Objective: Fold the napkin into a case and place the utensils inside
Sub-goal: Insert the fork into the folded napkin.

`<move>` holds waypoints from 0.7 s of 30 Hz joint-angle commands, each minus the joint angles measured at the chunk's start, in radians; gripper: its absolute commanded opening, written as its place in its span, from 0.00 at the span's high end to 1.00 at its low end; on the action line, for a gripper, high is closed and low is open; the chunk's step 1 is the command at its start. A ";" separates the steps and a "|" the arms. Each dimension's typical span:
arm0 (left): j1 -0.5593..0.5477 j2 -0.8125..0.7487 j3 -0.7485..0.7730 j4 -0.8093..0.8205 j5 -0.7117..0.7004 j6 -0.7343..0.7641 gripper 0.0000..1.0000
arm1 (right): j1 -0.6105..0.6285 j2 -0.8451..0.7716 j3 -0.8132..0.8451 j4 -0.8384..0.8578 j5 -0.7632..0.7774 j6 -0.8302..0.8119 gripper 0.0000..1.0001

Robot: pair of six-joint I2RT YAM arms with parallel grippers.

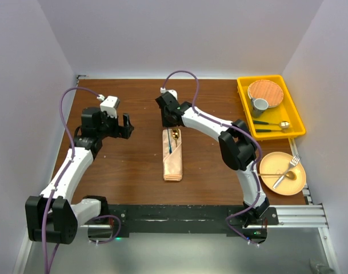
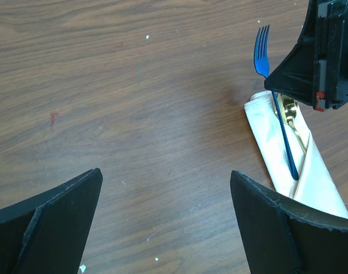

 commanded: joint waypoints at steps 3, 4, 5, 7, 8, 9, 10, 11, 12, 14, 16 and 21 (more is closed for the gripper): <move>0.007 -0.047 -0.022 0.016 -0.004 0.021 0.00 | 0.019 -0.053 -0.023 0.018 0.037 0.013 1.00; 0.007 -0.050 -0.023 0.016 -0.004 0.022 0.00 | 0.022 -0.061 -0.026 0.014 0.036 0.016 1.00; 0.007 -0.058 -0.025 0.016 -0.004 0.022 0.00 | 0.025 -0.064 -0.027 0.001 0.039 0.021 1.00; 0.007 -0.064 -0.031 0.014 -0.004 0.022 0.00 | 0.033 -0.079 -0.034 -0.016 0.051 0.034 1.00; 0.007 -0.067 -0.033 0.014 -0.004 0.022 0.00 | 0.039 -0.084 -0.037 -0.032 0.057 0.047 1.00; 0.007 -0.070 -0.036 0.017 -0.002 0.022 0.00 | 0.042 -0.090 -0.047 -0.039 0.059 0.053 1.00; 0.007 -0.073 -0.039 0.019 -0.001 0.022 0.00 | 0.044 -0.095 -0.055 -0.043 0.057 0.059 1.00; 0.007 -0.078 -0.040 0.019 -0.002 0.022 0.00 | 0.048 -0.106 -0.063 -0.048 0.053 0.062 1.00; 0.007 -0.078 -0.043 0.020 -0.002 0.021 0.00 | 0.050 -0.112 -0.076 -0.058 0.050 0.077 1.00; 0.007 -0.086 -0.046 0.019 -0.002 0.019 0.00 | 0.053 -0.126 -0.093 -0.065 0.043 0.085 1.00; 0.007 -0.098 -0.051 0.019 -0.001 0.019 0.00 | 0.056 -0.133 -0.115 -0.068 0.040 0.091 1.00; 0.007 -0.122 -0.068 0.007 -0.002 0.019 0.00 | 0.059 -0.141 -0.141 -0.065 0.014 0.102 1.00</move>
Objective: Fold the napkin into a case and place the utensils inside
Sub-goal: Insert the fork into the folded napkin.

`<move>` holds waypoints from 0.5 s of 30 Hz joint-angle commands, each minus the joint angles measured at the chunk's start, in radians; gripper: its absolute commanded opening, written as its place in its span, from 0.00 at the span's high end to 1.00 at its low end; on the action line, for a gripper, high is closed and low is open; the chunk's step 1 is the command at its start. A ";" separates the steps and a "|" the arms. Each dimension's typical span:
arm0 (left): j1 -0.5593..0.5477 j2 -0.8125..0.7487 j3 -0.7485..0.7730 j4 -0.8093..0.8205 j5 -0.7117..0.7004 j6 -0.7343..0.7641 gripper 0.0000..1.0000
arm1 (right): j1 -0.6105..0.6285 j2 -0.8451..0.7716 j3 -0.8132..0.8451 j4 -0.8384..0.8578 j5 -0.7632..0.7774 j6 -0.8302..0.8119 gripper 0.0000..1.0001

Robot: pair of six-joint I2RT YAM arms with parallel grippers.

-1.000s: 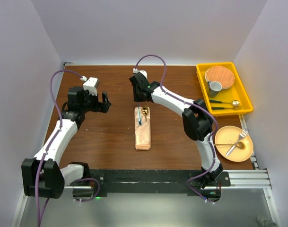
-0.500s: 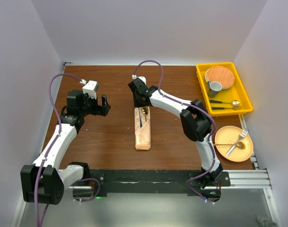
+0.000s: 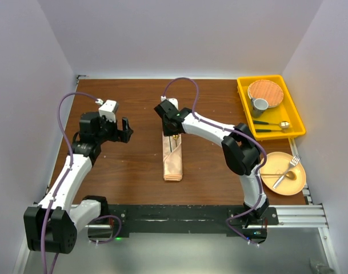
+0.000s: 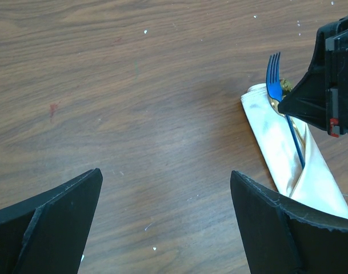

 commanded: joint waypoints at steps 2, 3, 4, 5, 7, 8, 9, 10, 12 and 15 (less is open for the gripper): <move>0.007 -0.049 -0.023 0.019 -0.004 0.018 0.00 | 0.011 -0.054 -0.028 -0.002 -0.015 0.041 1.00; 0.007 -0.050 -0.025 0.016 -0.004 0.018 0.00 | 0.012 -0.053 -0.029 -0.002 -0.019 0.044 1.00; 0.007 -0.058 -0.026 0.014 -0.006 0.020 0.00 | 0.014 -0.051 -0.032 -0.002 -0.028 0.045 1.00; 0.007 -0.060 -0.029 0.013 -0.006 0.020 0.00 | 0.014 -0.051 -0.040 -0.004 -0.031 0.048 1.00; 0.007 -0.064 -0.032 0.009 -0.006 0.021 0.00 | 0.016 -0.051 -0.048 -0.005 -0.040 0.053 1.00; 0.007 -0.067 -0.032 0.011 -0.006 0.021 0.00 | 0.017 -0.051 -0.054 -0.001 -0.045 0.055 1.00; 0.007 -0.069 -0.034 0.010 -0.006 0.023 0.00 | 0.017 -0.051 -0.055 0.001 -0.051 0.056 1.00; 0.007 -0.070 -0.035 0.011 -0.006 0.023 0.00 | 0.020 -0.051 -0.055 0.002 -0.054 0.056 1.00; 0.007 -0.072 -0.039 0.011 -0.004 0.023 0.00 | 0.025 -0.051 -0.055 0.002 -0.058 0.053 1.00; 0.007 -0.072 -0.040 0.013 -0.006 0.024 0.00 | 0.031 -0.048 -0.058 -0.001 -0.063 0.061 1.00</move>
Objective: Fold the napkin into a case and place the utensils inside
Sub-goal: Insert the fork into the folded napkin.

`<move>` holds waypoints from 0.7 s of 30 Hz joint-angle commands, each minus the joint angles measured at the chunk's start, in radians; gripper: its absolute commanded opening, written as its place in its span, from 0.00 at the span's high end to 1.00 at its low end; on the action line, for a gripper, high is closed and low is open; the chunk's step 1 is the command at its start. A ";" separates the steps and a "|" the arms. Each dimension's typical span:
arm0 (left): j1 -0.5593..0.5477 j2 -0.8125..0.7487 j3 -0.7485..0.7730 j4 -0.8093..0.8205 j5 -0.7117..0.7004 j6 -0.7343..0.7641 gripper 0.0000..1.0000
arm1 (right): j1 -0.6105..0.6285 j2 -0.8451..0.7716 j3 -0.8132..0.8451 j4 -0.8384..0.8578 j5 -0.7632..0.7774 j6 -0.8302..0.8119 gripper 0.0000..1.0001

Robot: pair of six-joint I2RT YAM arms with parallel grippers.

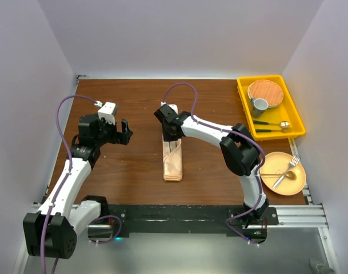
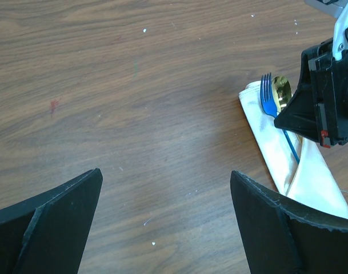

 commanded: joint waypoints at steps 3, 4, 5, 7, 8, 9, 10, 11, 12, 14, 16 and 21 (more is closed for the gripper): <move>0.007 -0.021 -0.011 0.022 -0.007 0.030 0.00 | 0.021 -0.045 -0.011 -0.006 -0.013 0.042 1.00; 0.007 -0.022 -0.011 0.022 -0.007 0.031 0.00 | 0.023 -0.043 -0.013 -0.008 -0.013 0.045 1.00; 0.007 -0.021 -0.011 0.024 -0.007 0.034 0.00 | 0.023 -0.043 -0.019 -0.008 -0.013 0.047 1.00; 0.007 -0.024 -0.013 0.022 -0.007 0.037 0.00 | 0.026 -0.043 -0.023 -0.011 -0.023 0.051 1.00; 0.007 -0.024 -0.014 0.022 -0.007 0.037 0.00 | 0.024 -0.043 -0.026 -0.014 -0.020 0.054 1.00; 0.007 -0.024 -0.014 0.022 -0.007 0.037 0.00 | 0.026 -0.043 -0.030 -0.014 -0.021 0.057 1.00; 0.007 -0.024 -0.016 0.024 -0.007 0.039 0.00 | 0.026 -0.043 -0.030 -0.013 -0.023 0.058 1.00; 0.007 -0.024 -0.017 0.025 -0.007 0.039 0.00 | 0.026 -0.043 -0.033 -0.016 -0.021 0.061 1.00; 0.007 -0.027 -0.019 0.024 -0.007 0.039 0.00 | 0.026 -0.043 -0.034 -0.016 -0.017 0.061 1.00; 0.007 -0.028 -0.022 0.024 -0.008 0.036 0.00 | 0.026 -0.045 -0.042 -0.017 -0.010 0.059 0.99; 0.007 -0.031 -0.025 0.024 -0.007 0.036 0.00 | 0.026 -0.045 -0.051 -0.017 -0.003 0.059 0.96; 0.007 -0.039 -0.028 0.024 -0.007 0.031 0.00 | 0.028 -0.042 -0.059 -0.009 -0.017 0.062 0.80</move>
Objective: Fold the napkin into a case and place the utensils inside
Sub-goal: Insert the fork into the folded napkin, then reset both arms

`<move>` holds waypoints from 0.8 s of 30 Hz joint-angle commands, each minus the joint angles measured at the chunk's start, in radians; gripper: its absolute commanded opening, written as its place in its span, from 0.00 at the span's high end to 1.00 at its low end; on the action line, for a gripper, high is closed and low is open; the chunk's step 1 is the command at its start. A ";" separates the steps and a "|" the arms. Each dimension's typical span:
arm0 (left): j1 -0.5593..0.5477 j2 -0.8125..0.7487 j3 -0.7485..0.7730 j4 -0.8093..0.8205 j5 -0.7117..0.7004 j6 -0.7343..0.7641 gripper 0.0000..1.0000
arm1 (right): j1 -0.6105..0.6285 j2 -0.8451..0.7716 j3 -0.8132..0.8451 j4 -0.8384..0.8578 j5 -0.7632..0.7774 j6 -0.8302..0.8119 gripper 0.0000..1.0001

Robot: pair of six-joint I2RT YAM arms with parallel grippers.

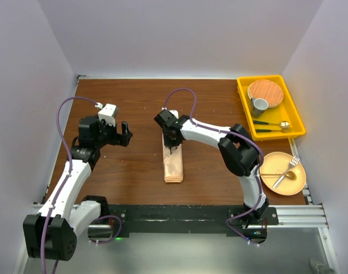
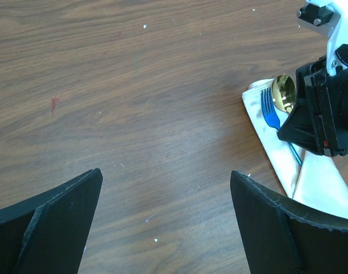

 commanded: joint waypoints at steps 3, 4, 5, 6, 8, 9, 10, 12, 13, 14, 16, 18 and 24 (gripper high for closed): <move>0.007 -0.027 -0.011 0.022 -0.007 0.012 0.00 | 0.008 -0.042 0.007 -0.007 0.011 0.016 0.74; 0.007 -0.029 -0.009 0.020 -0.007 0.012 0.00 | 0.008 -0.046 0.023 -0.013 0.009 0.016 0.73; 0.007 -0.029 -0.009 0.019 -0.007 0.016 0.00 | 0.008 -0.051 0.032 -0.015 0.006 0.016 0.73; 0.007 -0.030 -0.008 0.017 -0.008 0.018 0.00 | 0.008 -0.054 0.043 -0.019 0.009 0.013 0.69; 0.007 -0.027 -0.002 0.009 -0.005 0.026 0.00 | 0.008 -0.071 0.085 -0.033 0.019 -0.004 0.68; 0.007 -0.026 0.003 0.008 -0.004 0.027 0.00 | 0.008 -0.078 0.102 -0.039 0.022 -0.008 0.68; 0.007 -0.021 0.012 0.003 0.004 0.030 0.00 | 0.008 -0.086 0.134 -0.050 0.026 -0.020 0.68; 0.007 -0.008 0.026 -0.001 0.013 0.032 0.00 | 0.009 -0.121 0.167 -0.050 0.045 -0.045 0.67; 0.007 0.002 0.046 -0.004 0.021 0.032 0.00 | 0.006 -0.138 0.194 -0.046 0.055 -0.072 0.65; 0.007 0.009 0.057 -0.006 0.022 0.070 0.00 | 0.006 -0.166 0.207 -0.038 0.065 -0.095 0.63; 0.008 0.045 0.101 -0.012 0.030 0.101 0.00 | 0.003 -0.193 0.242 -0.001 0.106 -0.189 0.44; 0.007 0.095 0.159 -0.020 0.045 0.122 0.00 | -0.014 -0.227 0.262 0.039 0.149 -0.264 0.29; 0.005 0.291 0.380 -0.078 0.058 0.127 0.00 | -0.110 -0.350 0.245 0.204 0.256 -0.577 0.02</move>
